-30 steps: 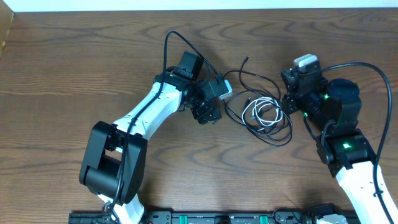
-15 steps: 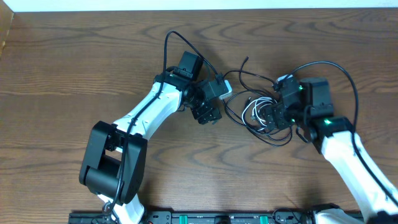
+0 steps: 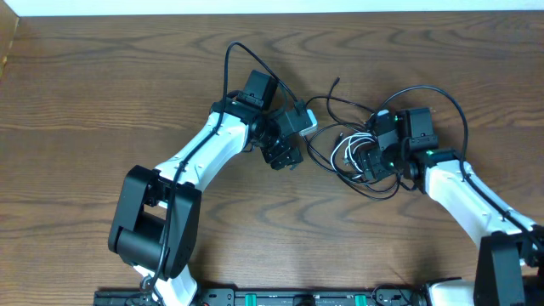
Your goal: Untangle cables
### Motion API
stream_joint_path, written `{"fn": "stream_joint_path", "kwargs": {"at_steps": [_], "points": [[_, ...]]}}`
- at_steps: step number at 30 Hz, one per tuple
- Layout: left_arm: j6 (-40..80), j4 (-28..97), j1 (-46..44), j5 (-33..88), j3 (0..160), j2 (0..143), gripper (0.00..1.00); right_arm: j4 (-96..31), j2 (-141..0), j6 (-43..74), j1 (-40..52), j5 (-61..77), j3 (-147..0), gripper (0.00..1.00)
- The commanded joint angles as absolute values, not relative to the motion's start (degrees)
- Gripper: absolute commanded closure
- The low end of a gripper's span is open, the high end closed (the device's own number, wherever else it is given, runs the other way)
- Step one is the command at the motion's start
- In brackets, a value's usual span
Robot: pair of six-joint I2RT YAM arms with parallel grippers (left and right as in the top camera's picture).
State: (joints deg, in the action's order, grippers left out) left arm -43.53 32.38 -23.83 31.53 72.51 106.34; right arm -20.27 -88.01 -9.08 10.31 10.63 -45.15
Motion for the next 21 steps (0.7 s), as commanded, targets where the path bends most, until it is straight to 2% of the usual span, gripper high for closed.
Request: {"fn": "stream_joint_path", "kwargs": {"at_steps": [1, 6, 8, 9, 11, 12, 13, 14, 21], "points": [[-43.9, 32.2, -23.8, 31.4, 72.2, 107.2, 0.23, -20.1, -90.0, -10.6, 10.2, 10.6, -45.3, 0.25], [-43.9, 31.8, -23.8, 31.4, 72.2, 107.2, 0.23, -19.5, -93.6, -12.4, 10.2, 10.4, -45.3, 0.28], [-43.9, 31.7, -23.8, 31.4, 72.2, 107.2, 0.23, -18.6, -95.3, -12.5, 10.2, 10.4, -45.3, 0.34], [-43.9, 31.7, -23.8, 31.4, 72.2, 107.2, 0.23, -18.2, -96.1, -12.5, 10.2, 10.5, -45.3, 0.4], [-43.9, 31.7, -23.8, 31.4, 72.2, 107.2, 0.23, -17.4, -97.2, -12.5, 10.2, 10.6, -45.3, 0.59], [-43.9, 31.7, -23.8, 31.4, 72.2, 107.2, 0.23, -17.3, -97.5, -12.5, 10.2, 10.9, -45.3, 0.7], [-43.9, 31.7, -23.8, 31.4, 72.2, 107.2, 0.23, -17.3, -97.5, -12.3, 10.2, 10.9, -45.3, 0.92], [-43.9, 31.7, -23.8, 31.4, 72.2, 107.2, 0.23, -17.3, -97.4, -11.7, 10.2, 10.9, -45.3, 0.99], [-43.9, 31.7, -23.8, 31.4, 72.2, 107.2, 0.23, -17.3, -90.9, -10.8, 10.2, 13.1, -45.5, 0.99]]}}
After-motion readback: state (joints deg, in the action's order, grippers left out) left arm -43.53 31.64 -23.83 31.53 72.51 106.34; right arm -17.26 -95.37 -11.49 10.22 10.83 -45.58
